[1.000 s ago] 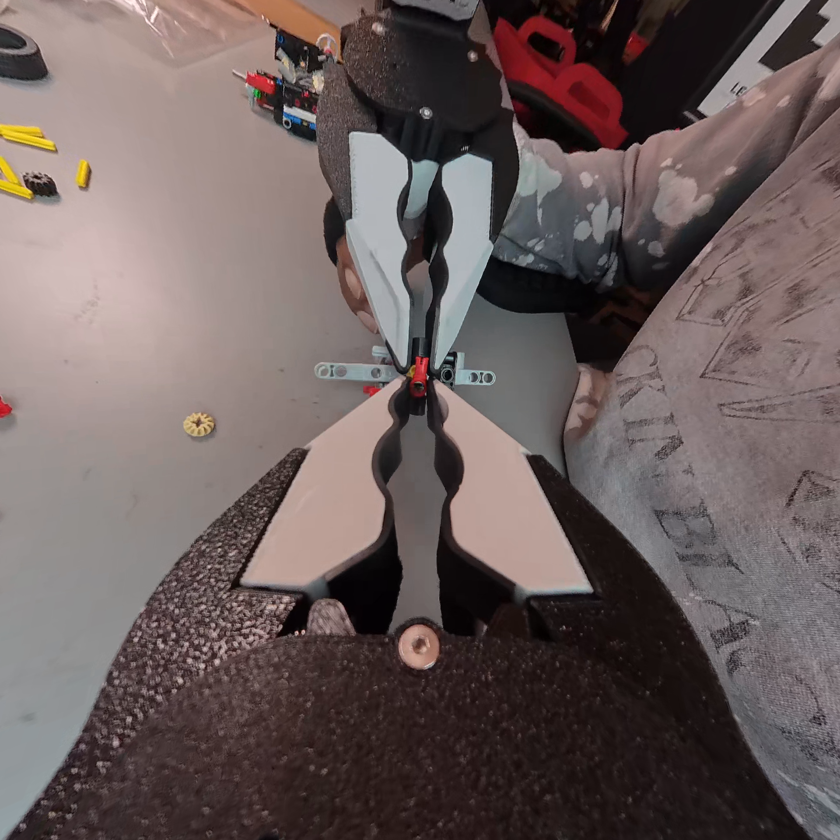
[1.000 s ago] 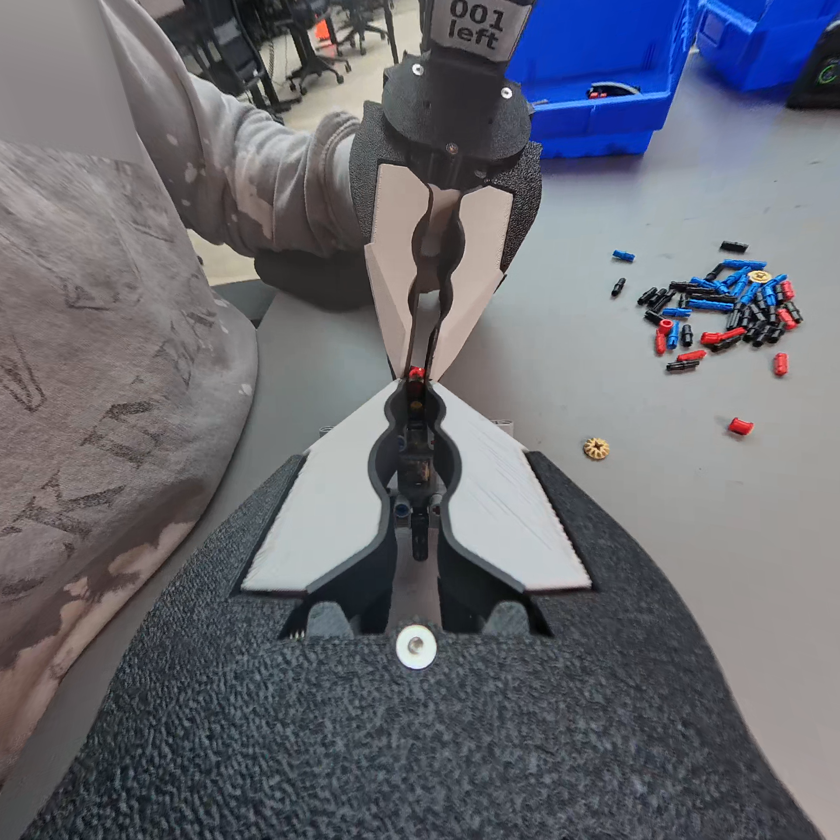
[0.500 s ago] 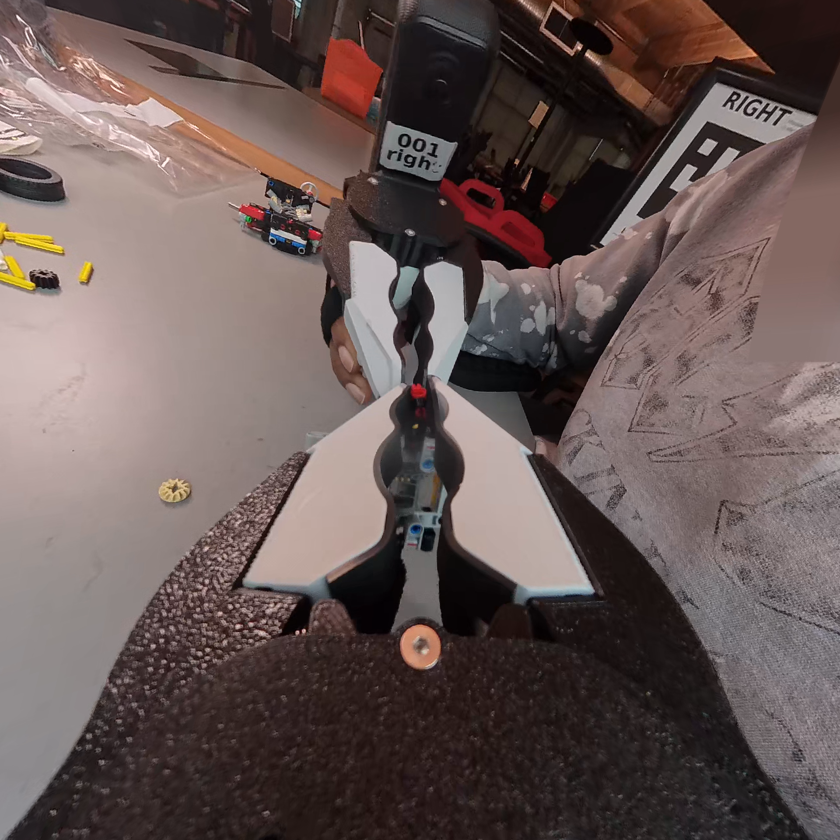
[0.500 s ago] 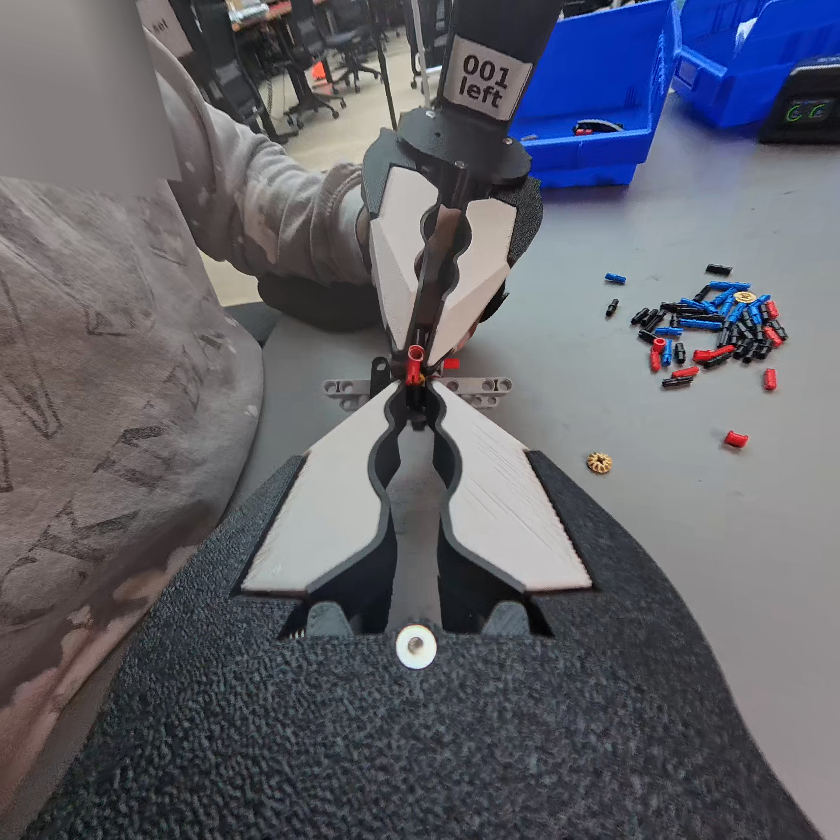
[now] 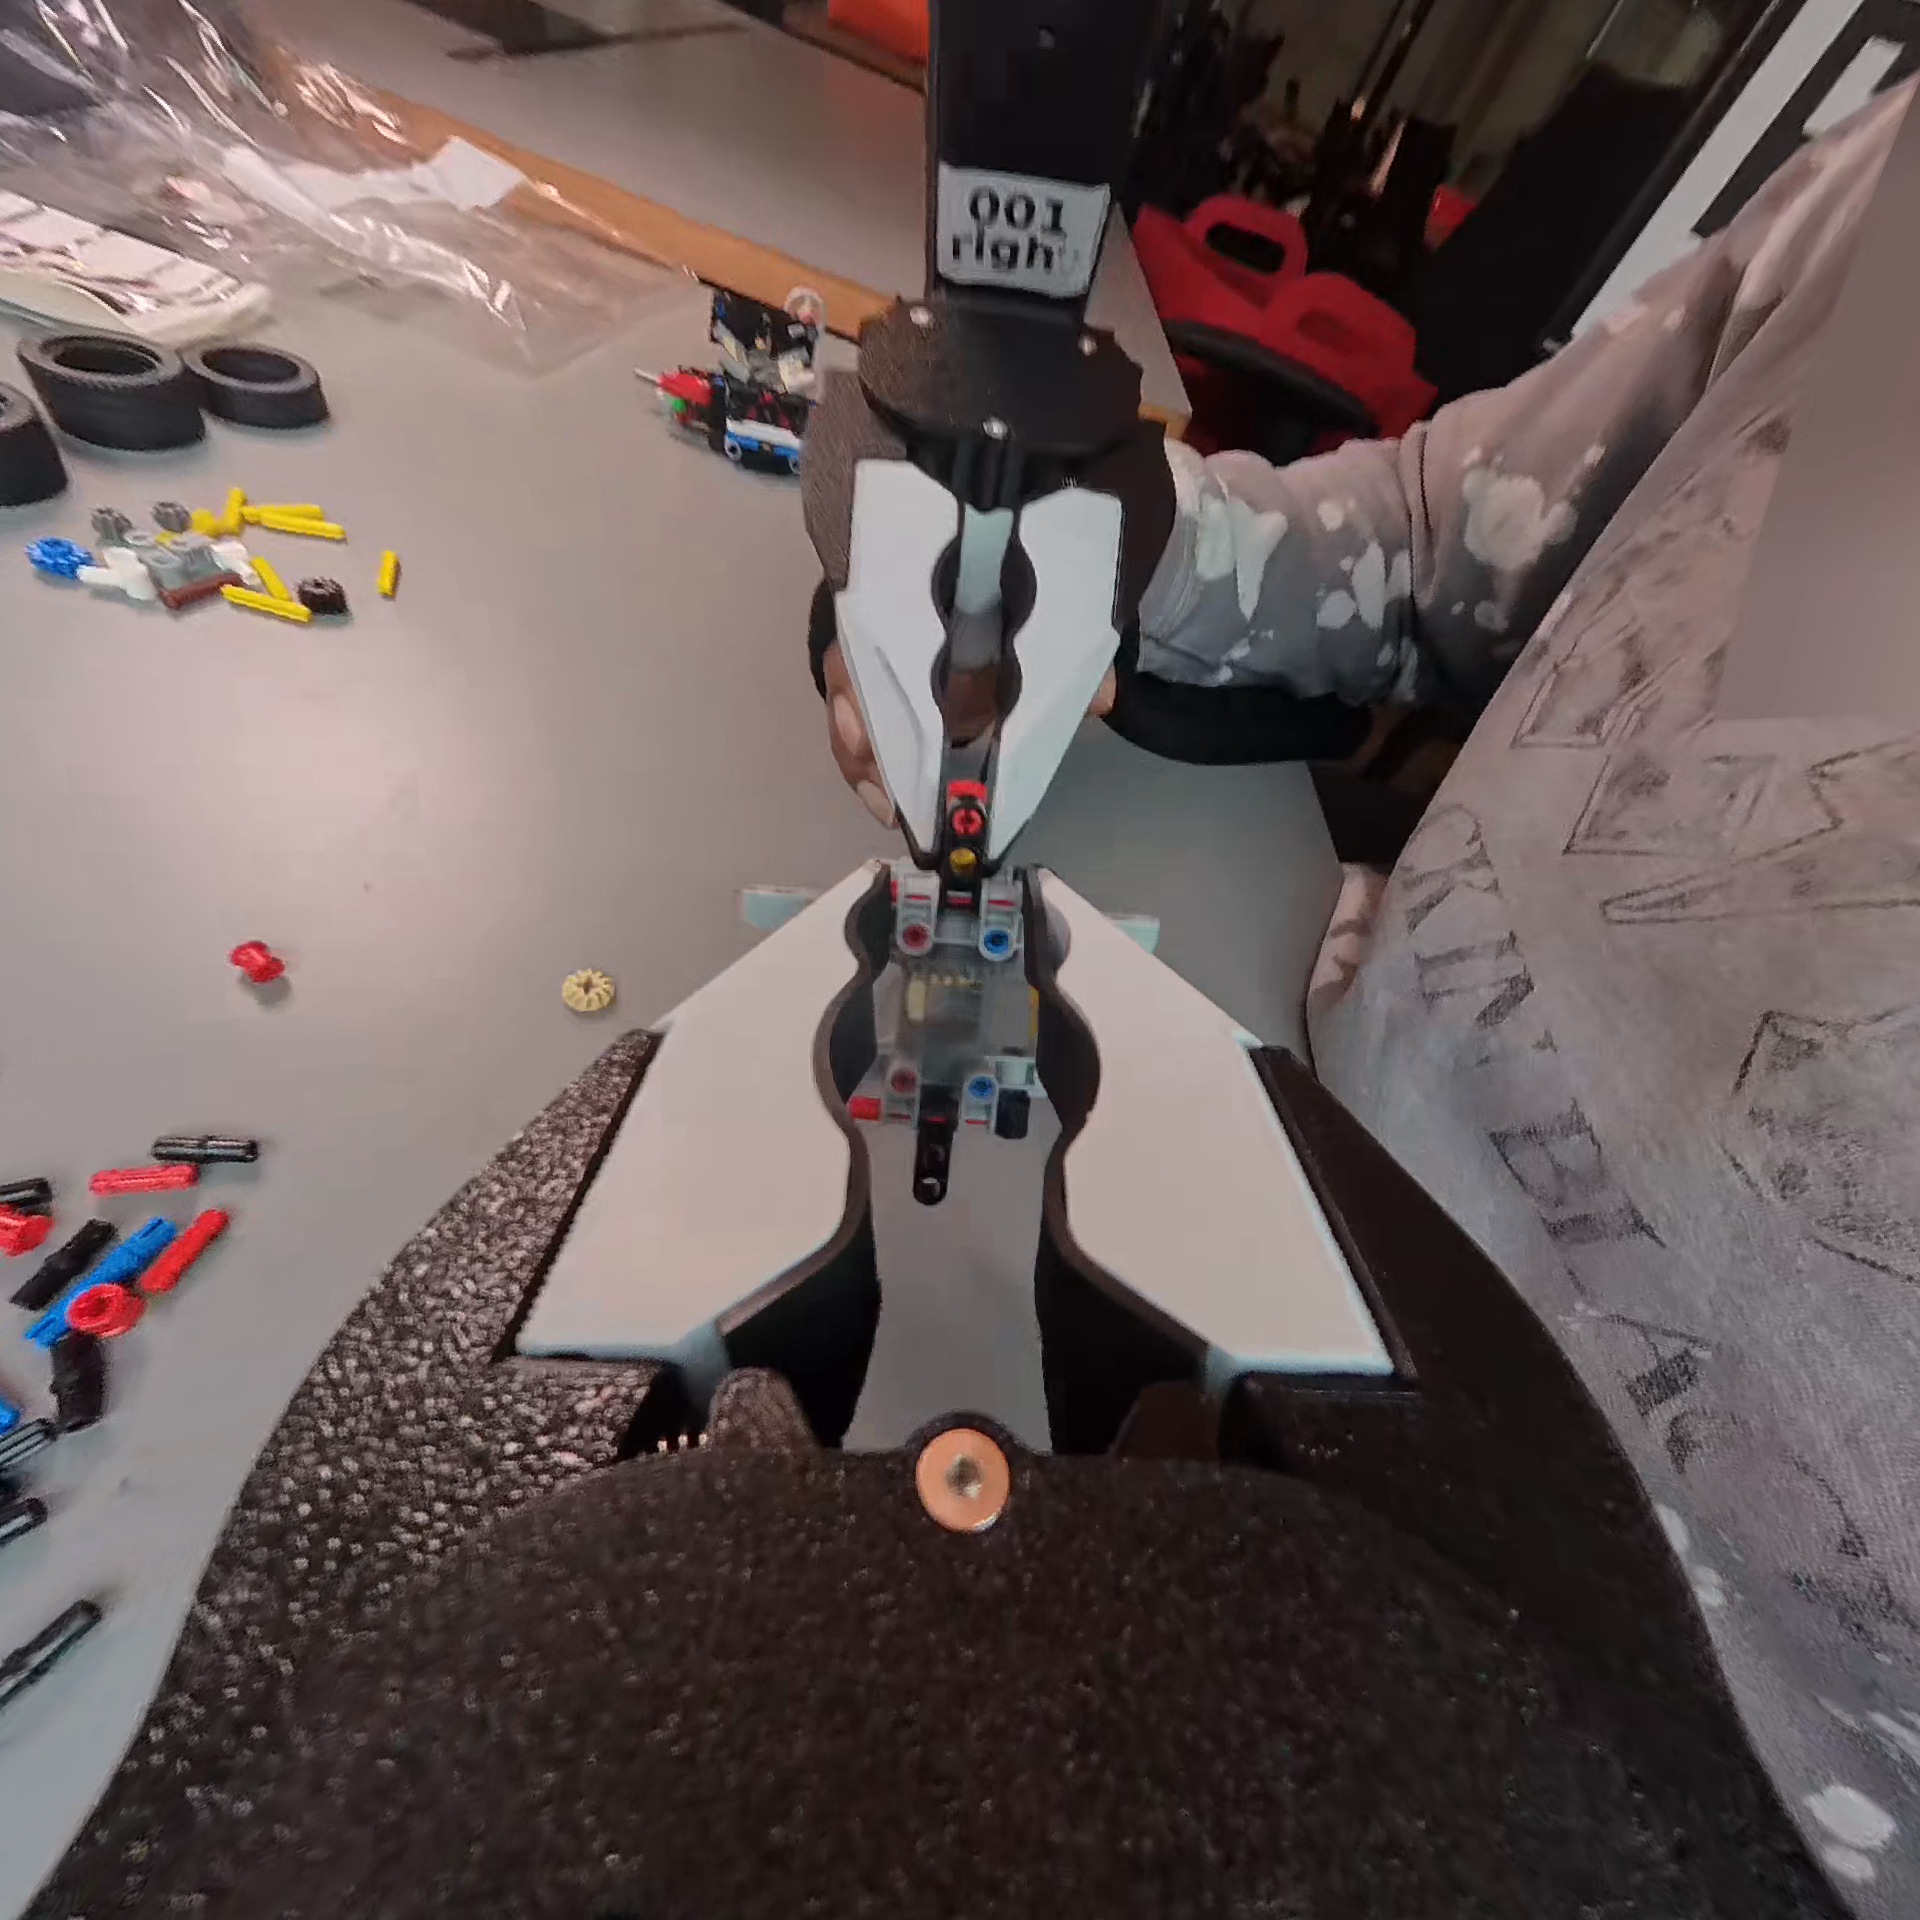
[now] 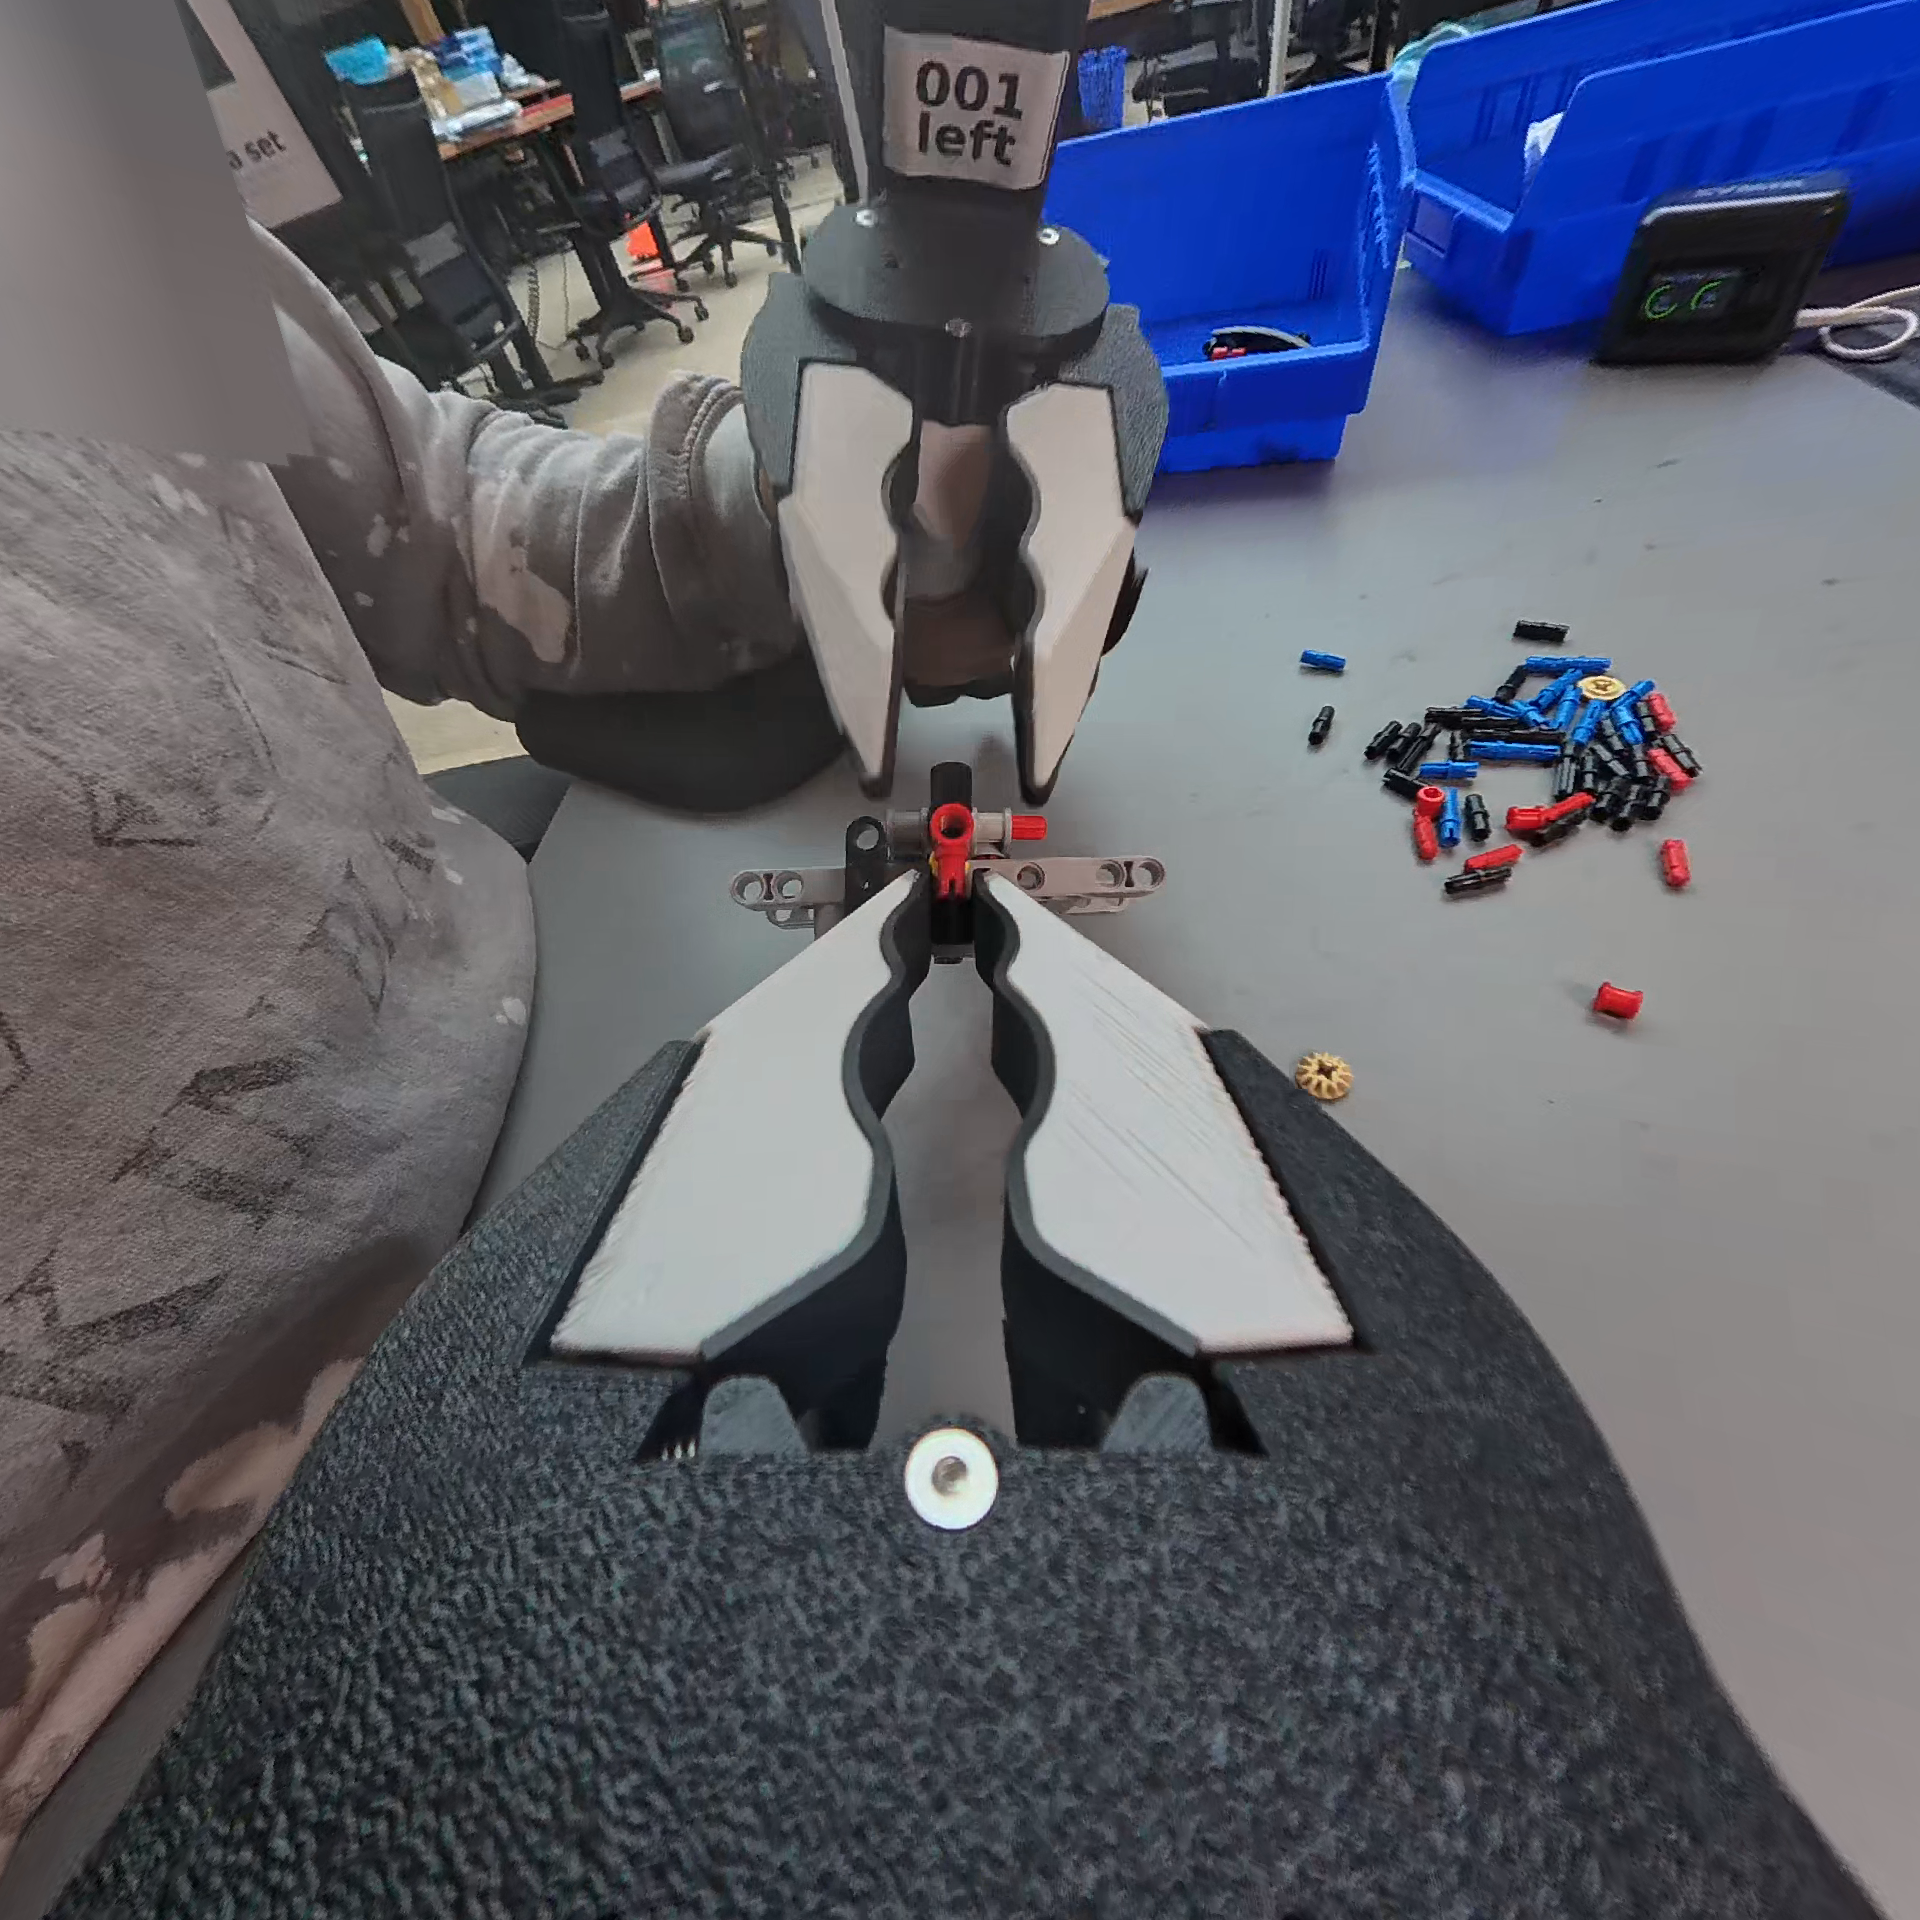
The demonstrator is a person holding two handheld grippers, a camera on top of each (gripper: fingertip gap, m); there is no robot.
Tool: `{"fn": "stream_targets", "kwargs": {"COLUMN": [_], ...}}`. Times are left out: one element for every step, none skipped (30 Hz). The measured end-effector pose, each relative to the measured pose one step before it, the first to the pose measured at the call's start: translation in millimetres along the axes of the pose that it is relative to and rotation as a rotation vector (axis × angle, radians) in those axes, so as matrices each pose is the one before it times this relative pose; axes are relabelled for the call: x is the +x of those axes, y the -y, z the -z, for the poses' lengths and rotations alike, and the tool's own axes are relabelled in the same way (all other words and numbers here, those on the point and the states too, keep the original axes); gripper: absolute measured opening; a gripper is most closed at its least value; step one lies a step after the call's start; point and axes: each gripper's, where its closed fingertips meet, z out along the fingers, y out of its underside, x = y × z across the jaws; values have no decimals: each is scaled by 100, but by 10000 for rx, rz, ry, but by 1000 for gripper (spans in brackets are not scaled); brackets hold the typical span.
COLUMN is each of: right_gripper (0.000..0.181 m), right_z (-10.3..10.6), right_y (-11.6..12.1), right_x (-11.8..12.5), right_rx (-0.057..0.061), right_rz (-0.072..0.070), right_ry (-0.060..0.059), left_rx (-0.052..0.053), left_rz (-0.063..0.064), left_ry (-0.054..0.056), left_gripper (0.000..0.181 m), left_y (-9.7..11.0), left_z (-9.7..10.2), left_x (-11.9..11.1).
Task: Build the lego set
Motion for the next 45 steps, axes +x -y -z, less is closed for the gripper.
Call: {"fn": "stream_targets", "kwargs": {"right_gripper": [6,6,6,6,6,6,6,6,6,6,6,6,7,7,8,14,16,17,14,13,12,8,7,4,3,3,2,2,2,1,1,1,1,1,1,1,1,1,1,1,1,2,2,2,2], "right_z": [56,75,40,-29,-92,-132,-132,-114,-84,-113,-115,-76,-32,45,153,212,181,-11,-105,-66,-4,22,12,-5,-8,17,30,21,46,24,49,40,22,25,130,237,125,-19,-33,15,26,181,103,63,32], "right_y": [-22,-114,1,45,-74,-306,-316,-264,-133,-57,-182,-251,-119,-51,-81,45,53,-76,-142,-123,-89,-46,-30,-81,-46,-1,16,-95,-51,7,-18,-56,47,59,91,126,86,-61,-71,157,301,349,329,216,-56], "right_x": [-64,229,63,-189,-16,0,58,-25,-203,-174,-106,-32,-138,-234,-36,-11,-174,-171,-293,-92,-85,-83,-129,-37,-64,-47,53,60,-77,-91,39,-53,-72,-124,-88,51,-79,13,-111,-109,-204,-108,-179,-59,-88], "right_rx": [-52,-58,34,33,-62,-192,-163,-96,-15,-12,-122,-147,-36,-17,-76,-24,-41,-125,-134,-127,-107,-80,-72,-123,-128,-94,22,54,126,138,44,-73,-105,-115,-82,49,189,211,133,245,363,272,243,171,-36], "right_rz": [45,72,54,-16,57,185,132,5,-58,-4,111,141,18,3,93,121,88,88,171,181,184,157,181,178,150,9,-77,-194,-207,-268,-78,39,145,164,187,94,-237,-201,-202,-202,-397,-225,-218,-220,-8], "right_ry": [4,-220,-126,23,-92,-105,-119,-6,126,66,4,-22,75,149,15,-15,95,92,121,-14,6,23,33,-45,6,21,-30,-5,67,89,0,-1,-45,-52,-55,-59,174,103,149,133,217,124,135,56,13], "left_rx": [-274,-154,11,45,-8,-99,-159,-166,-87,-97,-120,-153,-142,-131,-73,-34,-57,-52,-94,-106,-62,-68,-96,-130,-104,-62,-66,-109,-70,-27,-21,3,36,40,79,111,33,17,72,154,221,257,176,101,-19], "left_rz": [-74,-104,-38,-50,14,15,-75,-102,-80,-43,-40,-67,-68,-49,-44,-29,-37,-79,-61,-32,-13,-44,-86,-68,-45,-29,-72,-53,36,6,-18,-84,-41,-17,-11,-37,-64,-17,42,99,176,229,238,100,-33], "left_ry": [8,179,243,17,-235,-4,119,78,-22,-56,-20,17,-17,-41,35,-25,-87,-103,-26,-35,-64,-67,-9,35,-21,-20,84,113,8,0,83,53,-31,-99,-30,62,57,33,-57,-89,-163,-157,-220,-95,-28], "left_gripper": [25,25,16,13,7,7,7,7,7,9,8,7,6,6,6,6,6,6,6,6,6,6,6,6,6,6,6,7,7,7,7,7,7,7,7,7,7,7,6,6,6,6,6,6,6], "left_y": [-466,-223,54,77,0,-181,-296,-304,-151,-155,-193,-224,-136,-126,-106,-86,-93,-70,-119,-168,-113,-91,-76,-99,-74,-36,-27,-90,-49,-26,-28,-34,-13,2,118,214,118,26,2,124,275,344,226,103,-79], "left_z": [-398,-183,-53,-22,-71,-115,-137,-170,-206,-270,-255,-116,-59,-70,-95,-92,-99,-125,-110,-82,-76,-77,-54,-6,-10,16,30,-36,-48,-30,-51,-60,18,43,36,40,28,-11,-28,96,162,134,108,64,-71], "left_x": [106,-213,-322,-4,365,18,-133,-26,165,198,103,11,67,110,0,82,204,231,81,20,73,137,90,-11,6,12,-88,-101,18,38,-42,4,71,110,77,18,34,-8,59,108,169,134,160,33,58]}}
